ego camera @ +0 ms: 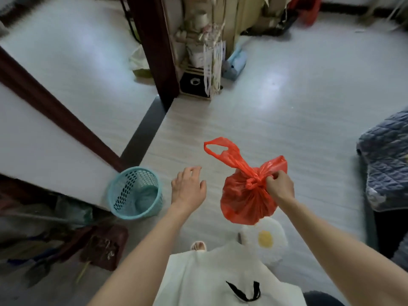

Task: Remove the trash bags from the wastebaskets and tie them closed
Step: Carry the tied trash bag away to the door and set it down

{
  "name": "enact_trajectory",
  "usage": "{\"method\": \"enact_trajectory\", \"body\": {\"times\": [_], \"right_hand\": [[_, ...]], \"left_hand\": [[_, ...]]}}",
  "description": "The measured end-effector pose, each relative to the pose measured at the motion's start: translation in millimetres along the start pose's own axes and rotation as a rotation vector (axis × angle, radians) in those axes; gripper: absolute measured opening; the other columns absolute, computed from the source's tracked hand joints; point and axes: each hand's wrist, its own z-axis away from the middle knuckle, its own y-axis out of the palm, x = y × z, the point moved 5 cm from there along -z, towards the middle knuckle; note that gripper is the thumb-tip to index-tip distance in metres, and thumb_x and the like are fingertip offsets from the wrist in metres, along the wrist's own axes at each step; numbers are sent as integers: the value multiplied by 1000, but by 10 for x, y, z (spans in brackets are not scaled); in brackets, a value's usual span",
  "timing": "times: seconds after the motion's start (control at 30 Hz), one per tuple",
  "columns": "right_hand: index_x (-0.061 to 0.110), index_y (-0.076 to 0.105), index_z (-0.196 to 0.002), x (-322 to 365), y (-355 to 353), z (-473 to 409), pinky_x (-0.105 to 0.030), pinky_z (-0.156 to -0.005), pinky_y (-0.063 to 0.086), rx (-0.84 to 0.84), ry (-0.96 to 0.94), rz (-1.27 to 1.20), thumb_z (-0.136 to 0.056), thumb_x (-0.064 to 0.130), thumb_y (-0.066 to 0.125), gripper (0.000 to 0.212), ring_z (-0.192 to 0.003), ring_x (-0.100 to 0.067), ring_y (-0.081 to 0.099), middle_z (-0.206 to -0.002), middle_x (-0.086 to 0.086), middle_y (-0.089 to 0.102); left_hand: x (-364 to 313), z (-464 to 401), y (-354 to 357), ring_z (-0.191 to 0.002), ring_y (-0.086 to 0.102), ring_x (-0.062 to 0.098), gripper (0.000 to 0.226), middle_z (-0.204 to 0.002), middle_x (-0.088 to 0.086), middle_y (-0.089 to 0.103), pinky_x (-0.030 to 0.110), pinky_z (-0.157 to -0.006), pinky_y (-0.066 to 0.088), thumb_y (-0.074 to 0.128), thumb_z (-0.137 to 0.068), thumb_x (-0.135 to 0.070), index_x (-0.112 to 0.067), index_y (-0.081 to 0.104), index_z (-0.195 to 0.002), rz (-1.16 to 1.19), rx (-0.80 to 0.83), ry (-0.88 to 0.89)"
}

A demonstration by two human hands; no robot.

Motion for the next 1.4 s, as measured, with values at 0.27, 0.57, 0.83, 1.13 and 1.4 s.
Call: {"method": "enact_trajectory", "body": {"times": [0.27, 0.57, 0.83, 1.13, 1.4], "right_hand": [[8, 64, -93, 745, -260, -1397, -32, -76, 41, -72, 75, -99, -78, 17, 48, 24, -100, -36, 59, -102, -17, 68], [16, 47, -53, 1391, -843, -3668, -28, -71, 37, -63, 172, -136, -81, 12, 48, 29, -94, -36, 60, -90, -19, 68], [4, 62, -103, 1792, -1537, -5504, -30, -80, 40, -185, 258, -210, -84, 10, 46, 26, -107, -36, 56, -113, -21, 64], [3, 63, -100, 2212, -2326, -7769, -33, -84, 42, -315, 399, -192, -83, 9, 46, 25, -107, -38, 55, -112, -23, 64], [7, 64, -100, 2245, -3223, -9286, -33, -87, 43, -466, 507, -397, -84, 11, 49, 22, -106, -34, 57, -108, -15, 66]], "left_hand": [[-813, -1982, -131, -133, 34, 28, 55, -147, 7, 34, 43, -106, 31, 43, -92, -30, -17, 27, -143, -82, 123, 200], [-2172, -4389, -324, -143, 17, 24, 56, -154, 6, 22, 52, -114, 14, 34, -95, -42, -20, 22, -145, -157, 166, 290], [-3413, -6163, -490, -142, 18, 24, 53, -155, 5, 21, 51, -115, 15, 30, -96, -42, -23, 22, -146, -196, 179, 403], [-4890, -8482, -580, -144, 12, 25, 56, -157, 4, 16, 52, -117, 10, 28, -96, -45, -23, 19, -146, -223, 238, 543], [-6569, -9947, -469, -145, 8, 25, 57, -158, 3, 13, 52, -116, 5, 27, -95, -47, -25, 15, -147, -304, 304, 702]]}}
